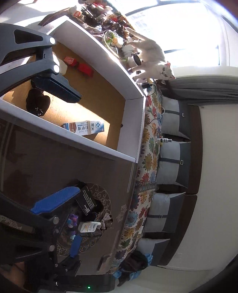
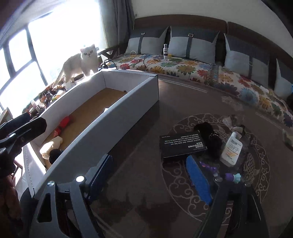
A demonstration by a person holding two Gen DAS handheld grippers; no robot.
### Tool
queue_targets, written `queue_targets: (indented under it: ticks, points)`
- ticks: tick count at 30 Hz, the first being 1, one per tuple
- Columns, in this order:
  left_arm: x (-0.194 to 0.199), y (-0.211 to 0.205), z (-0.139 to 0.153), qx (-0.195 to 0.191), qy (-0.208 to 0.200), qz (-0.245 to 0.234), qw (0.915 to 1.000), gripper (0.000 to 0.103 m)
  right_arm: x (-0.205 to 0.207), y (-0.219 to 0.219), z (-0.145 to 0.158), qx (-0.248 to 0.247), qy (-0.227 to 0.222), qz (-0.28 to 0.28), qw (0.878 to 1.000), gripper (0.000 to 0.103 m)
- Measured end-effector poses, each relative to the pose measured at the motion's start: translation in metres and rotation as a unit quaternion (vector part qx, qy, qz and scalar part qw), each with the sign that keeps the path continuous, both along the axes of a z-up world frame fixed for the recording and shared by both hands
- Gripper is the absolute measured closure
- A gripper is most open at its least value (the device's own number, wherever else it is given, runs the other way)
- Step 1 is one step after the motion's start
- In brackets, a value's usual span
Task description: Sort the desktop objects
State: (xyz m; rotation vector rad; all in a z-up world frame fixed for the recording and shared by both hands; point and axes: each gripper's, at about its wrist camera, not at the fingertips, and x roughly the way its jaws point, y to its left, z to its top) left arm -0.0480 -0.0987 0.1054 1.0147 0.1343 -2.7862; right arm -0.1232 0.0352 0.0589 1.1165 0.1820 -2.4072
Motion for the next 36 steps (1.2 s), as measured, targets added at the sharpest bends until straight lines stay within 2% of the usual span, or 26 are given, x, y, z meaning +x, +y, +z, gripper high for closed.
queue_targets:
  ticks: [5, 10, 12, 16, 20, 24, 27, 28, 31, 36]
  points:
    - [-0.002, 0.054, -0.034, 0.002, -0.038, -0.042, 0.9984, 0.009, 0.021, 0.074, -0.034, 0.033, -0.001, -0.05, 0.998, 0.019]
    - [-0.01, 0.091, -0.086, 0.014, -0.088, -0.071, 0.9935, 0.009, 0.039, 0.152, -0.081, 0.089, -0.008, -0.104, 0.99, 0.018]
    - [-0.012, 0.101, -0.107, 0.01, -0.108, -0.083, 0.9907, 0.009, 0.044, 0.18, -0.097, 0.109, -0.016, -0.127, 0.986, 0.018]
    - [-0.014, 0.119, -0.135, -0.011, -0.134, -0.106, 0.9852, 0.009, 0.052, 0.224, -0.117, 0.111, -0.028, -0.156, 0.981, 0.018]
    - [-0.018, 0.122, -0.149, -0.026, -0.146, -0.115, 0.9822, 0.009, 0.053, 0.238, -0.119, 0.116, -0.015, -0.163, 0.98, 0.01]
    - [-0.024, 0.114, -0.162, -0.021, -0.161, -0.11, 0.9806, 0.009, 0.05, 0.241, -0.122, 0.101, -0.008, -0.184, 0.978, 0.0]
    - [-0.024, 0.105, -0.167, 0.002, -0.156, -0.104, 0.9823, 0.007, 0.046, 0.249, -0.125, 0.071, -0.03, -0.185, 0.98, 0.0]
    - [-0.024, 0.104, -0.168, 0.0, -0.153, -0.102, 0.983, 0.005, 0.045, 0.253, -0.125, 0.056, -0.037, -0.186, 0.98, 0.0]
    - [-0.021, 0.102, -0.17, -0.002, -0.143, -0.104, 0.9843, 0.0, 0.045, 0.252, -0.126, 0.06, -0.037, -0.187, 0.98, 0.0]
    - [-0.016, 0.101, -0.172, -0.004, -0.124, -0.107, 0.9866, 0.0, 0.045, 0.252, -0.127, 0.06, -0.037, -0.187, 0.98, 0.0]
